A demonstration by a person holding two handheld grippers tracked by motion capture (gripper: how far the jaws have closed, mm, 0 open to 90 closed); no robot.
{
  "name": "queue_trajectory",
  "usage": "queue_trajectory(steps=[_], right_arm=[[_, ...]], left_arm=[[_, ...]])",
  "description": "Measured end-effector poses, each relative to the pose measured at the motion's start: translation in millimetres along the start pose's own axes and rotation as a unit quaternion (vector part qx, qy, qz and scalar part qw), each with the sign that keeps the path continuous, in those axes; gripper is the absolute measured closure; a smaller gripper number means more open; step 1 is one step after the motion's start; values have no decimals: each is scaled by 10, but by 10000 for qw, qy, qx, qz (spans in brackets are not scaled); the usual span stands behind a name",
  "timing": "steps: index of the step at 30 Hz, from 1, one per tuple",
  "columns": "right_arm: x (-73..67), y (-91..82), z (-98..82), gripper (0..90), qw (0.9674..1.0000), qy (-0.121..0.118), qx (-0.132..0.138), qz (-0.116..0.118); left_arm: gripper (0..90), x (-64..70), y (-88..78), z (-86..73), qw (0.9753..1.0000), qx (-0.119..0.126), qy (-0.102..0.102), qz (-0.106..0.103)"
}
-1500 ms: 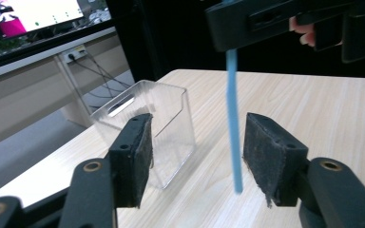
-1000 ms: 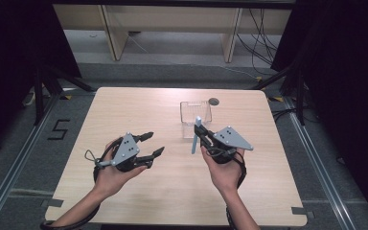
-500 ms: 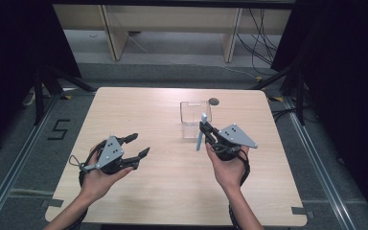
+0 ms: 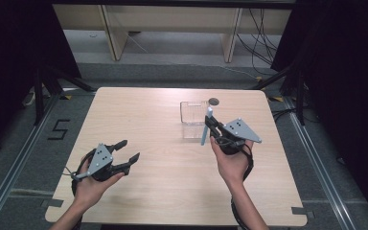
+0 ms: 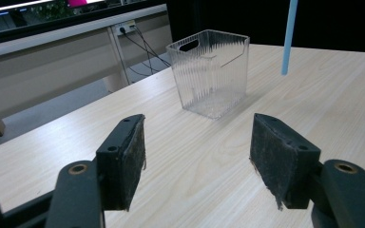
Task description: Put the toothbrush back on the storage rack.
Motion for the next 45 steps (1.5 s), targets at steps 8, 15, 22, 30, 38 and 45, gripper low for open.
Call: queue_trajectory(steps=[8, 15, 22, 30, 38, 45], right_arm=[[144, 43, 12, 849, 9999, 18, -64, -111], [241, 90, 47, 848, 9997, -58, -19, -224], [294, 115, 82, 847, 9996, 20, -15, -282], [370, 142, 137, 846, 9993, 11, 67, -363], [428, 171, 193, 846, 9991, -35, 80, -413], [475, 213, 261, 846, 9989, -11, 115, -445]], left_arm=[[359, -67, 28, -92, 9999, 108, -5, 48], [359, -173, 25, -206, 9998, 26, -80, 200], [358, -230, 27, -255, 9995, 1, -134, 293], [354, -242, 56, -297, 9994, 25, -178, 279], [352, -241, 60, -332, 9993, -35, -206, 312], [350, -248, 66, -323, 9993, 57, -237, 278]])
Point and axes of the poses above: each handheld gripper's, and its own axes: y roughly forward along the jaws, z roughly out of its top, x roughly to its right, the point moved 10 cm from there along y, roughly forward along the jaws, and after that the axes turned 11 degrees about -y, right-handed, at the moved point
